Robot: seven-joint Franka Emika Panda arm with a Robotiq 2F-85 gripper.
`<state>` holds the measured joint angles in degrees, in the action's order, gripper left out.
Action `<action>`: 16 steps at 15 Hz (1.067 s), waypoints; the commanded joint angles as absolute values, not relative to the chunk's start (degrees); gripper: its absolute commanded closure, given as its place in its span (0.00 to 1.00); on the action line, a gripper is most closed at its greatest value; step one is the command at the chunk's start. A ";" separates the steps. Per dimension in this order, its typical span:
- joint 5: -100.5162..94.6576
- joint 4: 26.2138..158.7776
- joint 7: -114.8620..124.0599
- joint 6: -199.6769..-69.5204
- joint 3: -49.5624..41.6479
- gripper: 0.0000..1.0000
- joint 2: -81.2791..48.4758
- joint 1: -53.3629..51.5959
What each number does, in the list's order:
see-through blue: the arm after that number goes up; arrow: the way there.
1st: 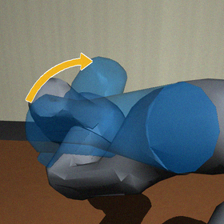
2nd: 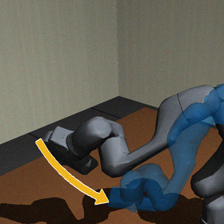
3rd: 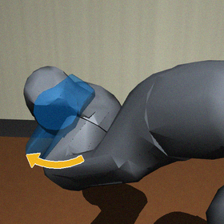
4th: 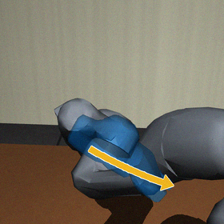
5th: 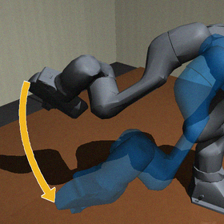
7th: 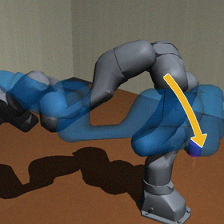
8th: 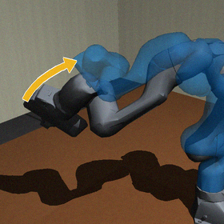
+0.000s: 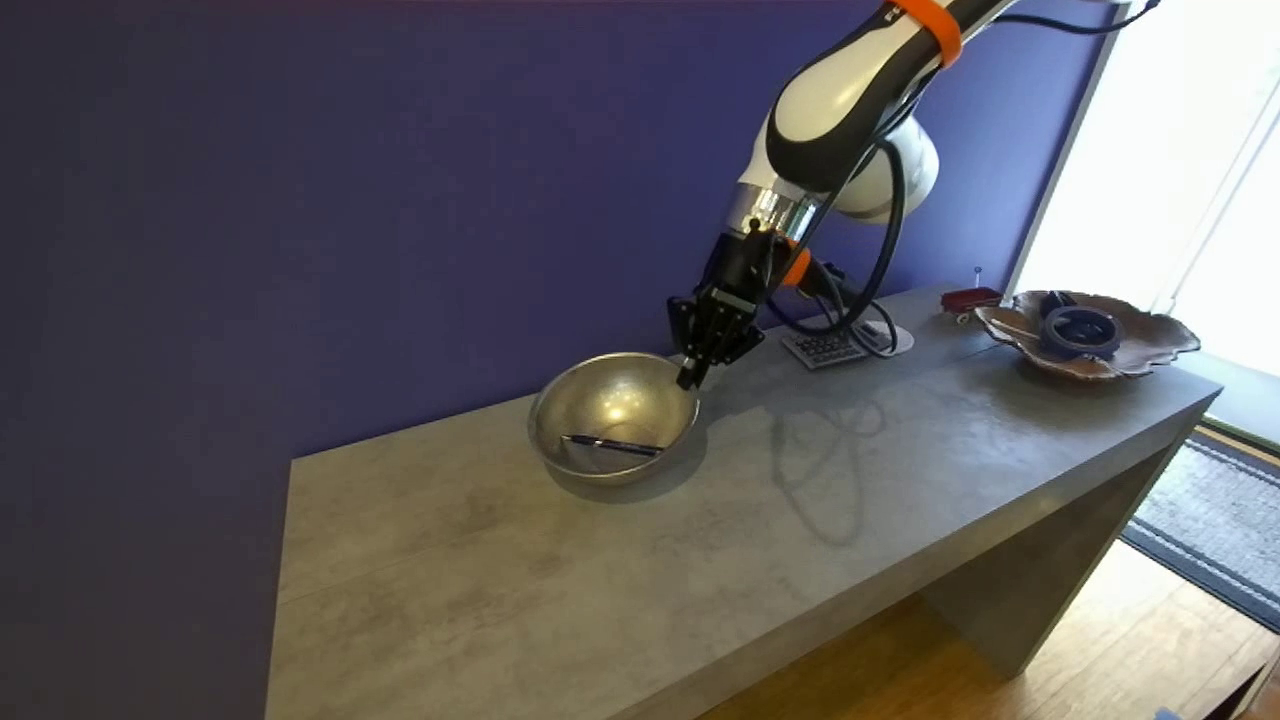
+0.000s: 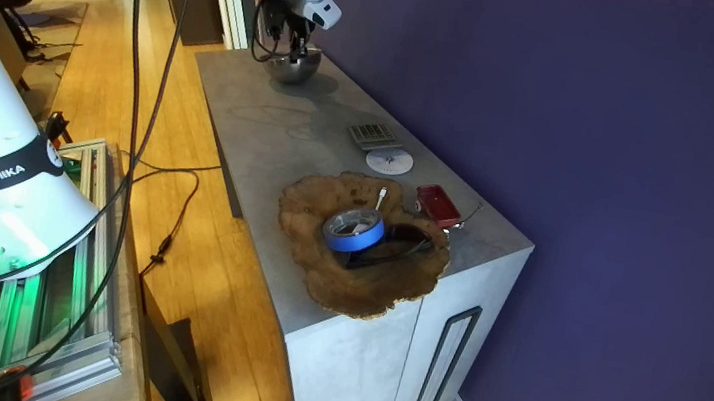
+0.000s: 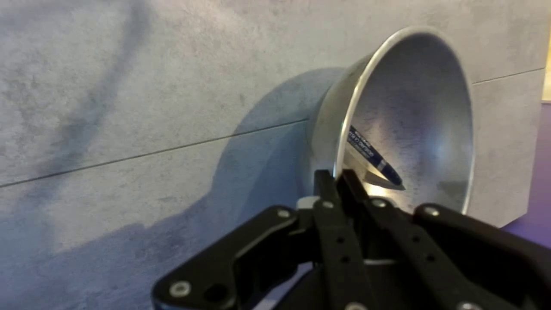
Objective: Move the silver bowl from the table to the tray
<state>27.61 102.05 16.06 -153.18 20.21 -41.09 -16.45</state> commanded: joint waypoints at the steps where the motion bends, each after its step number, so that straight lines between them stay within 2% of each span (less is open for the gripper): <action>1: 36.87 115.30 3.51 -151.62 29.98 0.98 -31.32 -4.76; 8: 69.37 128.81 -22.11 -161.95 55.59 0.98 -31.91 24.82; 9: 66.73 124.93 -18.69 -156.82 44.23 0.98 -29.76 13.11; 10: 68.83 125.79 -21.15 -156.27 44.56 0.92 -29.37 14.51; 12: 68.70 125.29 -21.04 -154.90 40.84 0.92 -29.13 11.80; 13: 69.42 125.93 -21.69 -155.69 40.56 0.98 -27.85 11.11; 14: 71.79 128.35 -23.49 -154.96 40.53 0.98 -25.04 12.09; 16: 75.76 134.72 -29.45 -156.47 46.83 0.98 -21.08 20.33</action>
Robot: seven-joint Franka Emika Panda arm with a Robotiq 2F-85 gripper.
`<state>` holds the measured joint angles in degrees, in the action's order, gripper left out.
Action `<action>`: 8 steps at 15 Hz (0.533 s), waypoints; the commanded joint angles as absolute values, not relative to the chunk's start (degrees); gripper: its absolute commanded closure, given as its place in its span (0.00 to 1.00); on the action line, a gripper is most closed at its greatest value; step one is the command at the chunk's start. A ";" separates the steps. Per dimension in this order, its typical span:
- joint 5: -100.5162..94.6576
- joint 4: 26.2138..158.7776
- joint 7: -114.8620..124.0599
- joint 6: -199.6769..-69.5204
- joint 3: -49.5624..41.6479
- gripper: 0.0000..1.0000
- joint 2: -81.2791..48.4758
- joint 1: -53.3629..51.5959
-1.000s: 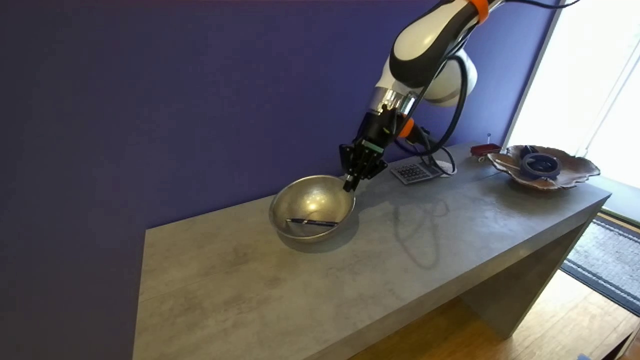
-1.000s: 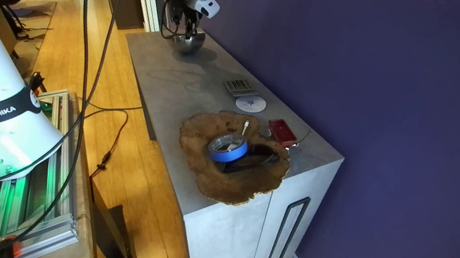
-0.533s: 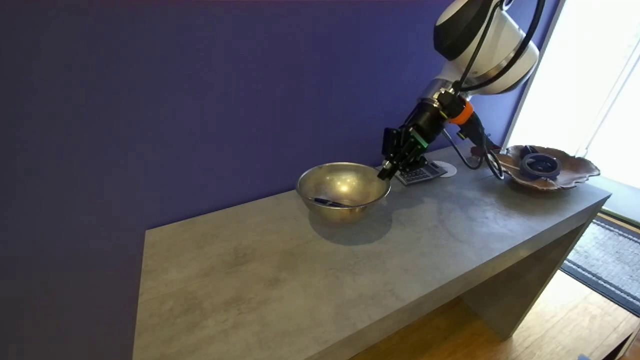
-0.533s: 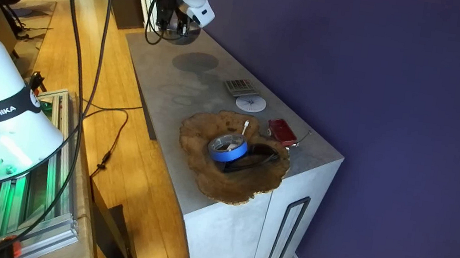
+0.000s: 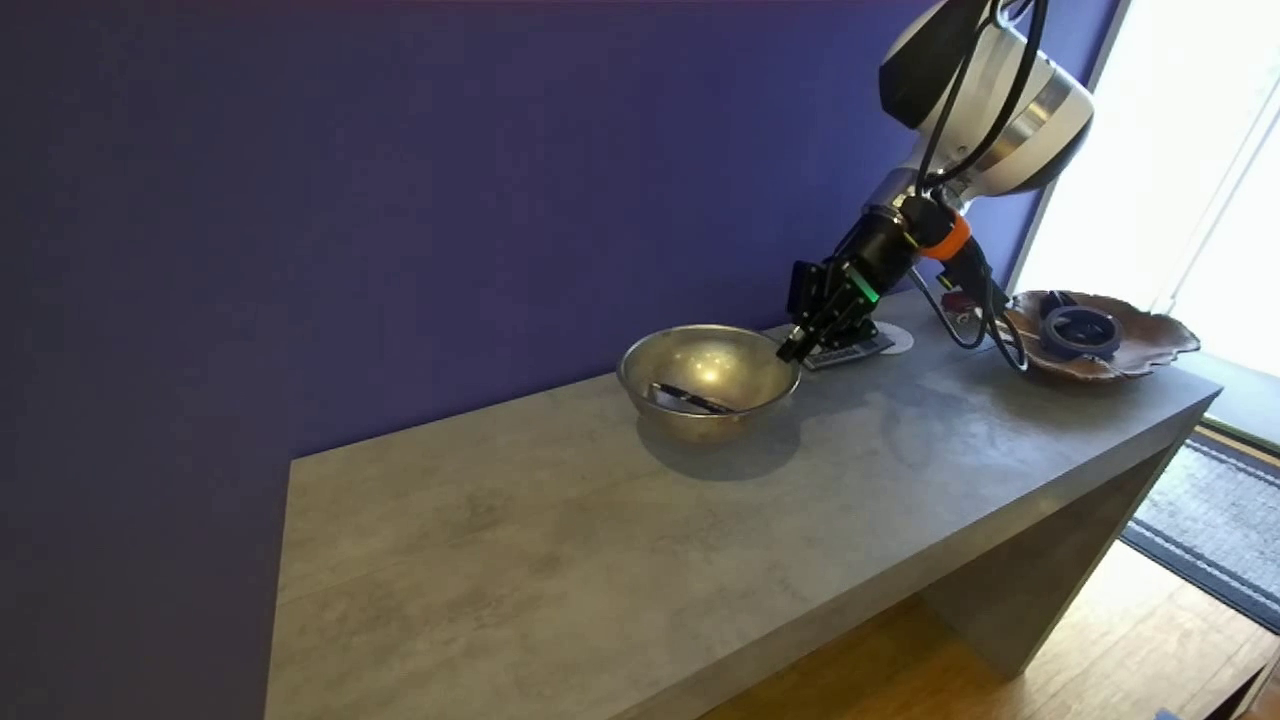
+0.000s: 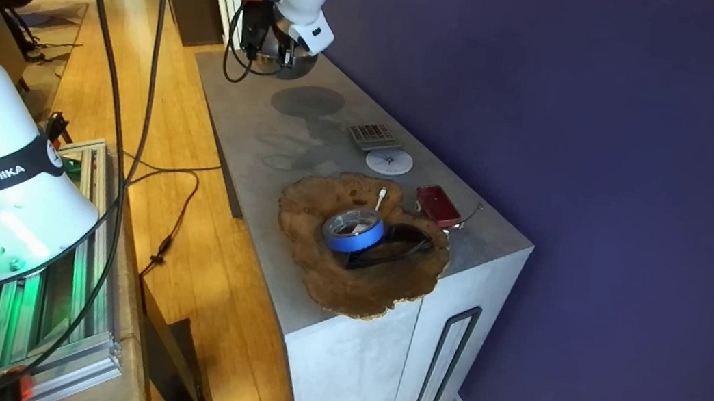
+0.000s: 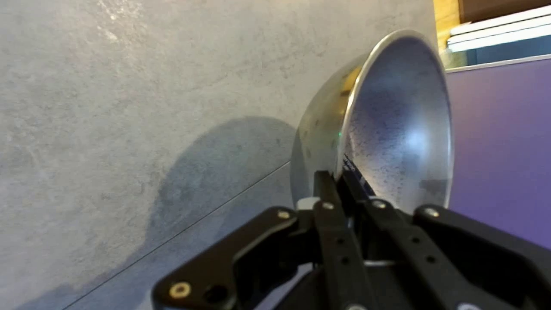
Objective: Move the silver bowl from the table to the tray
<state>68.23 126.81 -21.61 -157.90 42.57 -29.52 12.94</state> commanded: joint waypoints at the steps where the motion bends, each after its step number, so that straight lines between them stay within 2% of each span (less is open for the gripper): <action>1: 79.88 136.60 -33.95 -155.96 48.69 0.98 -19.32 23.23; 5: 98.41 142.76 -50.06 -152.51 57.43 0.98 -12.50 40.00; 8: 112.00 149.99 -57.52 -142.58 59.90 0.98 -3.69 50.69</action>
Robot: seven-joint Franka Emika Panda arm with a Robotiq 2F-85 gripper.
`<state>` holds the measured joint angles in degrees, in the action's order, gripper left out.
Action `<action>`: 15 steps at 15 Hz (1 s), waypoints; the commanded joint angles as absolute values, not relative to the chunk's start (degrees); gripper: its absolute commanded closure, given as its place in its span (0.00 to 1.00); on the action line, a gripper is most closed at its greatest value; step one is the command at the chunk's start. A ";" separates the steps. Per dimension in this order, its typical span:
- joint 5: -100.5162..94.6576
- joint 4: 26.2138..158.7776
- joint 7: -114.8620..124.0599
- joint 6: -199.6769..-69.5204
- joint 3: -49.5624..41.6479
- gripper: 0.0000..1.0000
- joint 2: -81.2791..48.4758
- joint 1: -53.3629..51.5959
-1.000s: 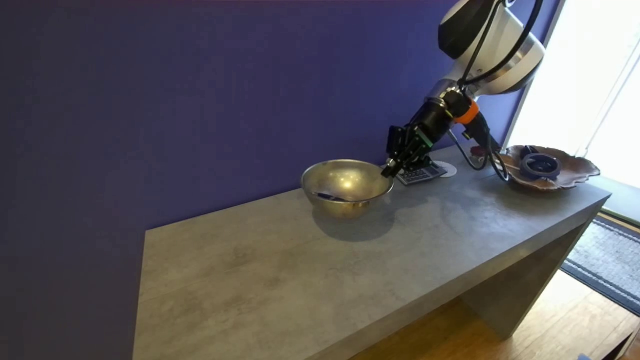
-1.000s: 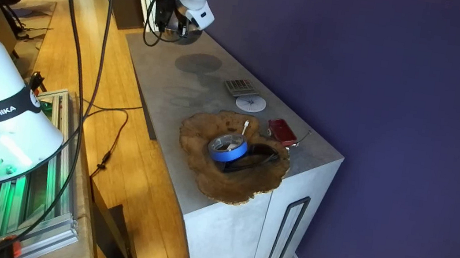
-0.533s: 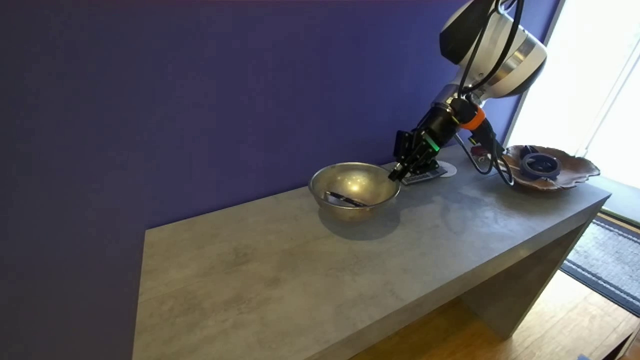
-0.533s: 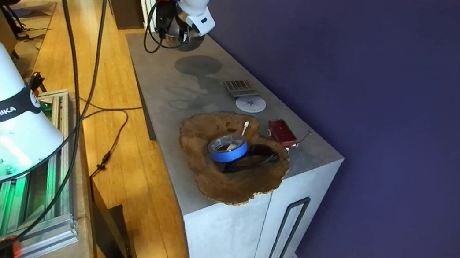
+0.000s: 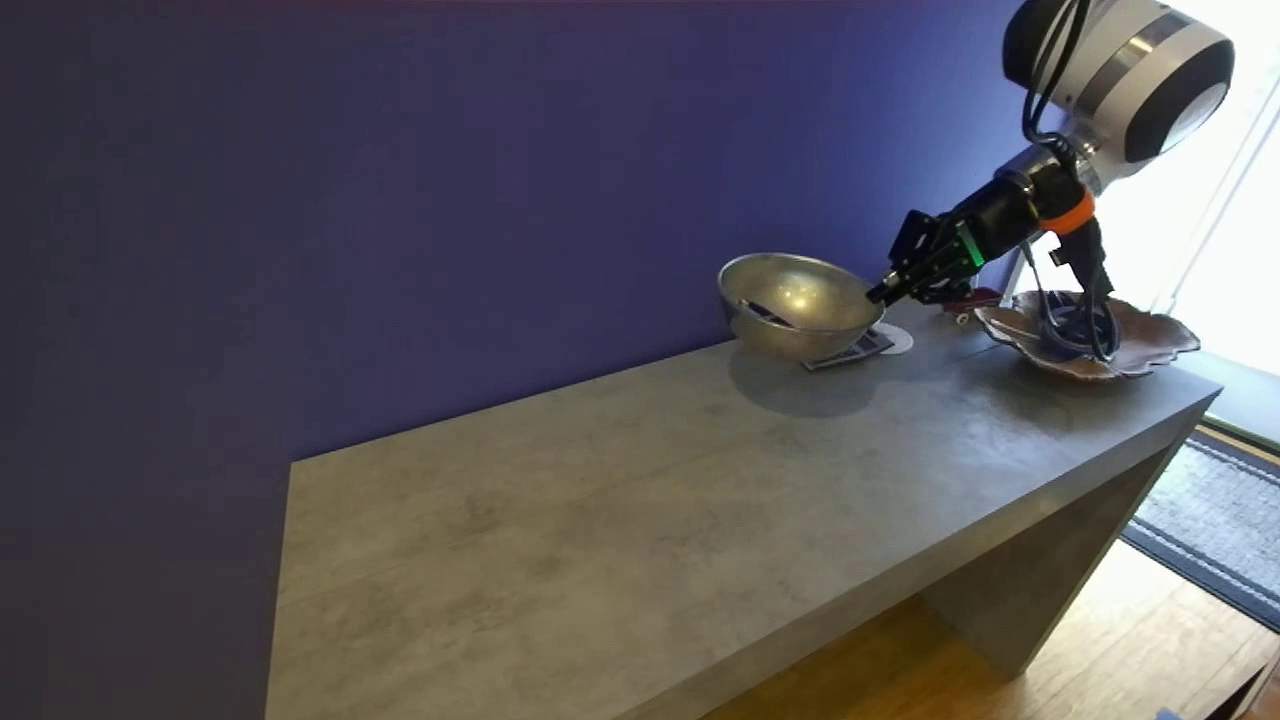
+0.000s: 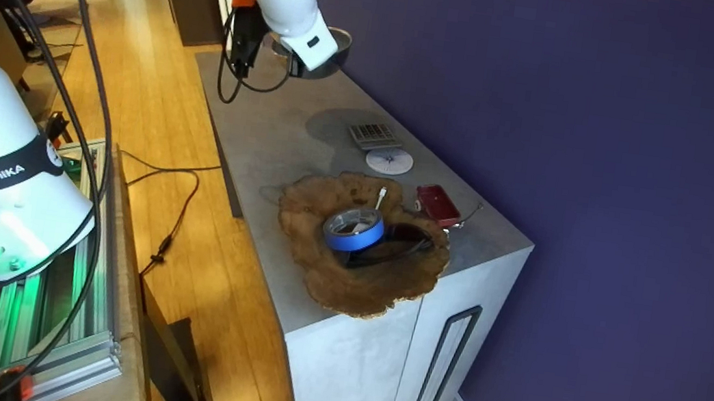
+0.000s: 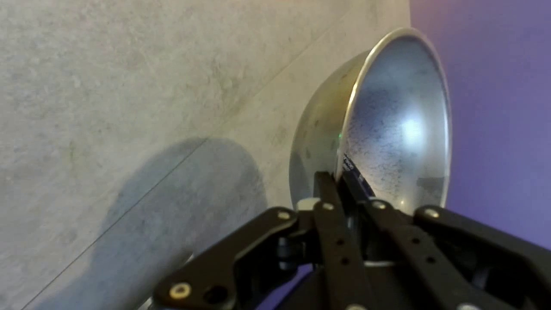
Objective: Move the silver bowl from the table to the tray
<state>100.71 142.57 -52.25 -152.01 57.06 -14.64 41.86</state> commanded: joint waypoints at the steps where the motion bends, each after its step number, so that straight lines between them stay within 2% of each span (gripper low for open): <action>1: 116.23 152.66 -59.31 -139.16 59.85 0.98 -1.04 53.13; 5: 128.09 164.45 -57.84 -129.95 58.13 0.98 8.64 58.15; 6: 128.74 158.38 -60.58 -137.96 46.57 0.98 -0.41 47.92; 7: 131.07 160.18 -60.77 -137.72 44.06 0.98 1.09 46.86; 12: 144.56 159.28 -61.89 -140.00 20.71 0.98 3.03 27.26; 15: 143.56 158.34 -59.43 -143.54 9.69 0.98 4.43 18.40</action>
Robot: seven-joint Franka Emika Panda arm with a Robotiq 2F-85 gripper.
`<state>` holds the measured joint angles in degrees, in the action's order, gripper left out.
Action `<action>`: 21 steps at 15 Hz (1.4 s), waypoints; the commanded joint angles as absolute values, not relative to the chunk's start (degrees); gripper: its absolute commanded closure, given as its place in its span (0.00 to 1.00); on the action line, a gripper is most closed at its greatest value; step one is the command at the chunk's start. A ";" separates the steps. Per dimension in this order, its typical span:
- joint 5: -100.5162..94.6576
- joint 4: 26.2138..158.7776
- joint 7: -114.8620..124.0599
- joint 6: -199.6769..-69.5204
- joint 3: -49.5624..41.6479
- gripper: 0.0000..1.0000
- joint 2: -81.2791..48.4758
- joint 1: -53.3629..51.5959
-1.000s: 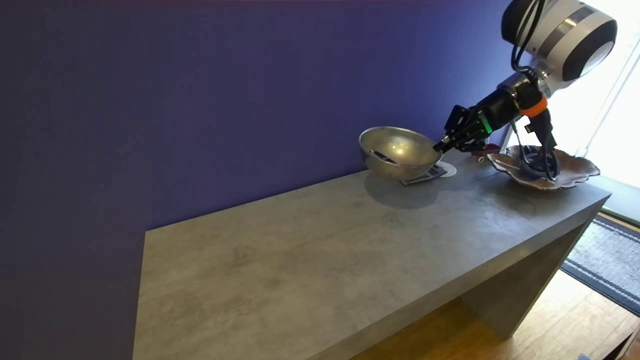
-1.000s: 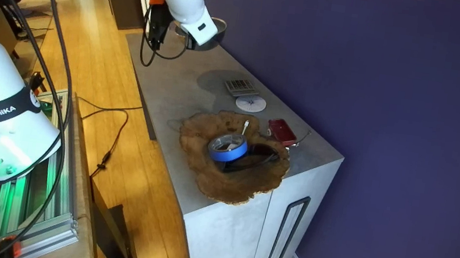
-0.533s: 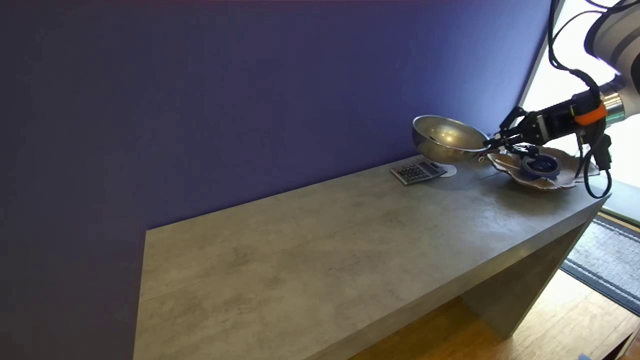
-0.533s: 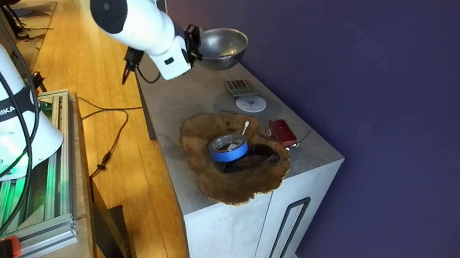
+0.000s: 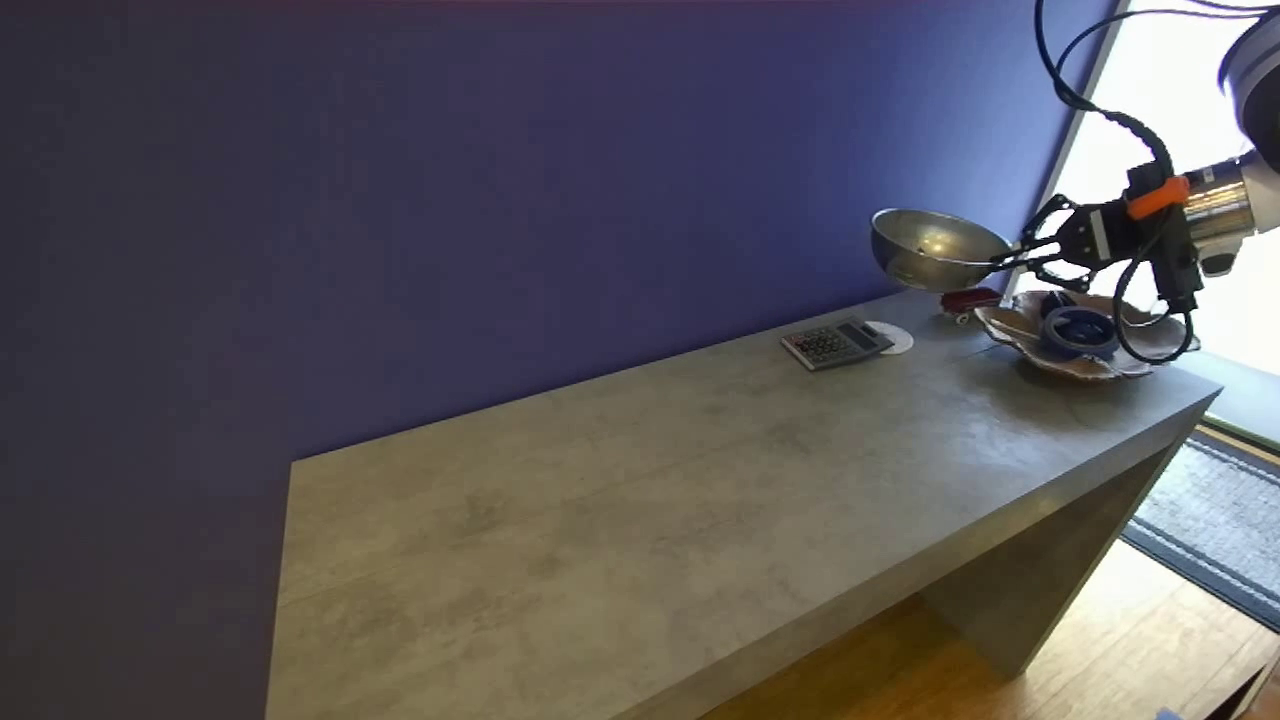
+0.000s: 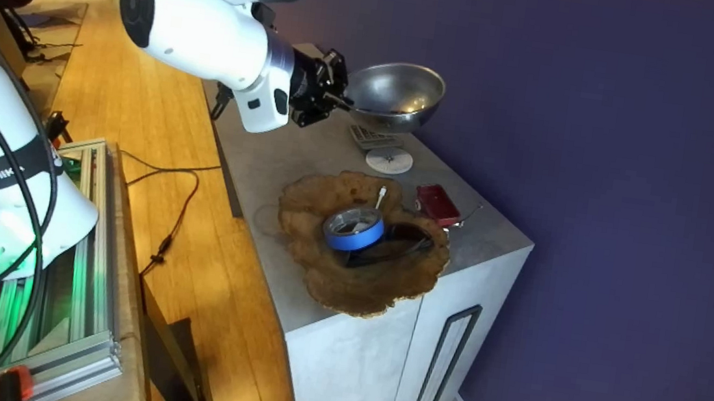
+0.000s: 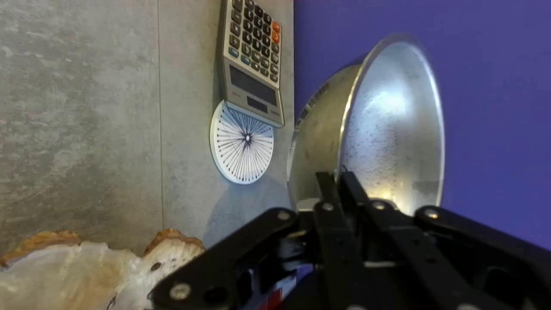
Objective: Move the silver bowl from the table to the tray
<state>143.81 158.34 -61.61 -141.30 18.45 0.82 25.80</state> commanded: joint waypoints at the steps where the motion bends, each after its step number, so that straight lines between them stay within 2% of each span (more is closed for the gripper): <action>1: 143.55 158.15 -61.29 -142.14 7.89 0.92 1.05 15.97; 4: 143.48 157.83 -61.00 -142.72 5.05 0.92 1.74 14.32; 5: 143.58 157.82 -61.06 -142.79 5.01 0.98 1.86 14.34; 10: 124.34 157.86 -63.99 -145.53 -1.38 0.98 3.08 11.81; 16: 103.05 159.31 -67.06 -138.36 -13.73 0.98 6.75 18.24; 18: 98.91 157.36 -64.86 -134.07 -17.21 0.98 5.09 20.59; 19: 102.32 157.25 -66.00 -137.90 -15.26 0.92 3.63 18.50; 21: 100.24 157.14 -65.95 -135.55 -17.41 0.92 3.64 20.29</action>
